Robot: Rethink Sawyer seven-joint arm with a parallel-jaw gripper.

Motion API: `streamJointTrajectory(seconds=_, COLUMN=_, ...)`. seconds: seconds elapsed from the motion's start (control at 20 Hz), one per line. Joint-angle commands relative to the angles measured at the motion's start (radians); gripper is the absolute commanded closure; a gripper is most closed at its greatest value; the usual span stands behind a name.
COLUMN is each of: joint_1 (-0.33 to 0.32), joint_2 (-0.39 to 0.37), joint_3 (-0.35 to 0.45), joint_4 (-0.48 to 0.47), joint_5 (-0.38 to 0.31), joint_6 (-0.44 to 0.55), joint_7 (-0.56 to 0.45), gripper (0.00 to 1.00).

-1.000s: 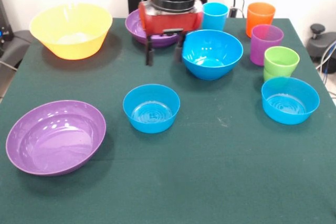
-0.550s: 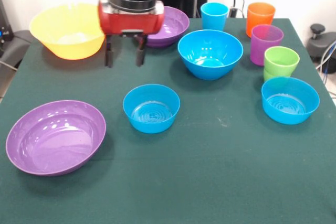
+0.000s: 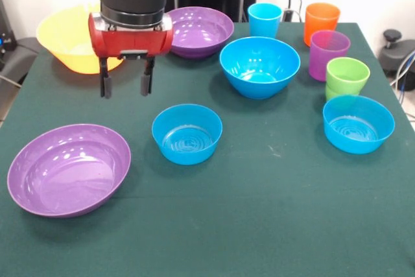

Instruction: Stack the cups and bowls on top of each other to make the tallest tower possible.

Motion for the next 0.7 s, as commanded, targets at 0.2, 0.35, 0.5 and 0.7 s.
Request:
streamJointTrajectory(seconds=0.2, joint_1=0.003, joint_2=0.073, joint_3=0.083, joint_4=-0.039, joint_5=-0.081, joint_6=0.089, joint_7=-0.34, gripper=0.0)
streamJointTrajectory(seconds=0.35, joint_1=0.007, joint_2=0.086, joint_3=0.077, joint_4=-0.058, joint_5=-0.093, joint_6=0.086, joint_7=-0.341, gripper=0.0)
streamJointTrajectory(seconds=0.5, joint_1=0.001, joint_2=0.092, joint_3=0.079, joint_4=-0.068, joint_5=-0.094, joint_6=0.089, joint_7=-0.351, gripper=0.0)
streamJointTrajectory(seconds=0.7, joint_1=-0.007, joint_2=0.1, joint_3=0.083, joint_4=-0.084, joint_5=-0.098, joint_6=0.092, joint_7=-0.369, gripper=0.0)
